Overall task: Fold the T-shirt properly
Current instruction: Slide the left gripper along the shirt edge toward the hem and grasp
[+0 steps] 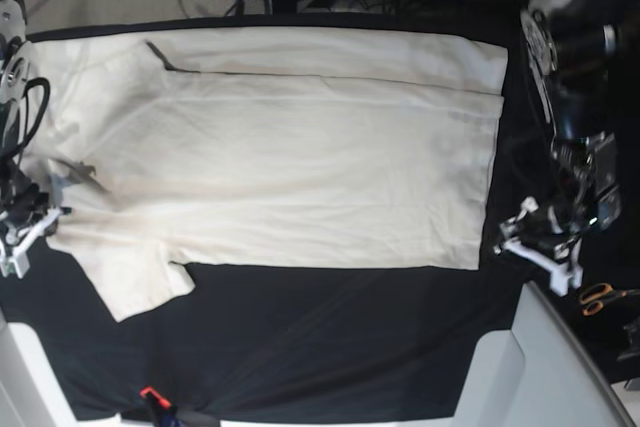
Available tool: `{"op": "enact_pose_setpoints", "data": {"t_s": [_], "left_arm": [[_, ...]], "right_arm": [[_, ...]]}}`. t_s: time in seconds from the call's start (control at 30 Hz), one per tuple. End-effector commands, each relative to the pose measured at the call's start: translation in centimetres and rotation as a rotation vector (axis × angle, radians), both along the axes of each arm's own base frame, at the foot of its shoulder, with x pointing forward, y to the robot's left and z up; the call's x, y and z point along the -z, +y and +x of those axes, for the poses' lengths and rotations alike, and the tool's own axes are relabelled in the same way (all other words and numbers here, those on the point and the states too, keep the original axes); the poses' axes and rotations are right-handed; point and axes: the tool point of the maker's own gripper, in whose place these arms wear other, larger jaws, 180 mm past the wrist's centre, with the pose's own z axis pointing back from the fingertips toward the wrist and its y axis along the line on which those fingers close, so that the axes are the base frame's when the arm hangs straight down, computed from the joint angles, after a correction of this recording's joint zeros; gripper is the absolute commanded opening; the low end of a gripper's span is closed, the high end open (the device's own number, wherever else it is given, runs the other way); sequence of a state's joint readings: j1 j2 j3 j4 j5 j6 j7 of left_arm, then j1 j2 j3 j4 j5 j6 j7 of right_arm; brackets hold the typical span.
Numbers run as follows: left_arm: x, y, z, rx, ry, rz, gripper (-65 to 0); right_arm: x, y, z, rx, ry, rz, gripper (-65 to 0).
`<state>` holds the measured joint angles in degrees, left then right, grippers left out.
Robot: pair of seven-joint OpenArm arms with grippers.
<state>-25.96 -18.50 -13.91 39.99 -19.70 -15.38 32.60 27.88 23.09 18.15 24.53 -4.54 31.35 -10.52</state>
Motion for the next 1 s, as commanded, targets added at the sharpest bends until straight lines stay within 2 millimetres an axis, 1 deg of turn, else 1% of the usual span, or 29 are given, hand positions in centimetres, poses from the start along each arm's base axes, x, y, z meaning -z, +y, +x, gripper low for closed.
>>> {"op": "enact_pose_setpoints", "data": {"t_s": [0.0, 0.07, 0.13, 0.2, 0.3, 0.47, 0.57, 0.63, 0.7, 0.77, 0.93, 0.97], "left_arm": [[-0.7, -0.2, 1.4, 0.023, -0.027, 0.014, -32.7], [0.6, -1.2, 1.9, 0.044, -0.017, 0.023, -32.7], [1.7, -1.2, 2.0, 0.021, -0.017, 0.016, -32.7], [2.5, -1.8, 2.1, -0.002, -0.028, 0.0, -32.7], [2.2, -1.8, 2.7, -0.022, -0.068, 0.001, -32.7], [2.0, -2.2, 3.1, -0.017, -0.08, -0.001, -32.7], [1.8, -4.1, 3.8, 0.005, -0.097, -0.022, -32.7], [1.8, -4.3, 3.9, 0.007, -0.101, -0.025, -32.7], [2.0, -5.4, 4.0, 0.017, -0.099, -0.038, -32.7], [2.2, -5.9, 3.9, 0.022, -0.098, -0.044, -33.2], [2.3, -6.0, 3.9, 0.022, -0.098, -0.045, -33.9], [2.4, -5.8, 3.7, 0.02, -0.095, -0.043, -34.9]], "right_arm": [[-2.2, -1.3, 1.8, 0.014, -0.064, -0.019, -65.0], [-2.2, -1.5, 1.7, 0.015, -0.063, -0.022, -65.0], [-1.8, -1.6, 1.1, 0.013, -0.053, -0.025, -65.0], [-2.3, -1.8, 1.1, 0.003, -0.072, -0.049, -65.0], [-2.9, -2.1, 1.0, -0.01, -0.091, -0.077, -65.0], [-3.0, -2.1, 1.1, -0.011, -0.093, -0.079, -65.0], [-2.9, -1.9, 1.1, -0.013, -0.093, -0.075, -65.0], [-2.8, -1.8, 1.1, -0.013, -0.093, -0.073, -65.0], [-2.8, -1.6, 1.2, -0.015, -0.093, -0.071, -65.0], [-2.8, -1.6, 1.2, -0.015, -0.093, -0.071, -65.0], [-2.8, -1.6, 1.2, -0.015, -0.093, -0.071, -65.0], [-2.8, -1.6, 1.2, -0.015, -0.093, -0.071, -65.0]]}}
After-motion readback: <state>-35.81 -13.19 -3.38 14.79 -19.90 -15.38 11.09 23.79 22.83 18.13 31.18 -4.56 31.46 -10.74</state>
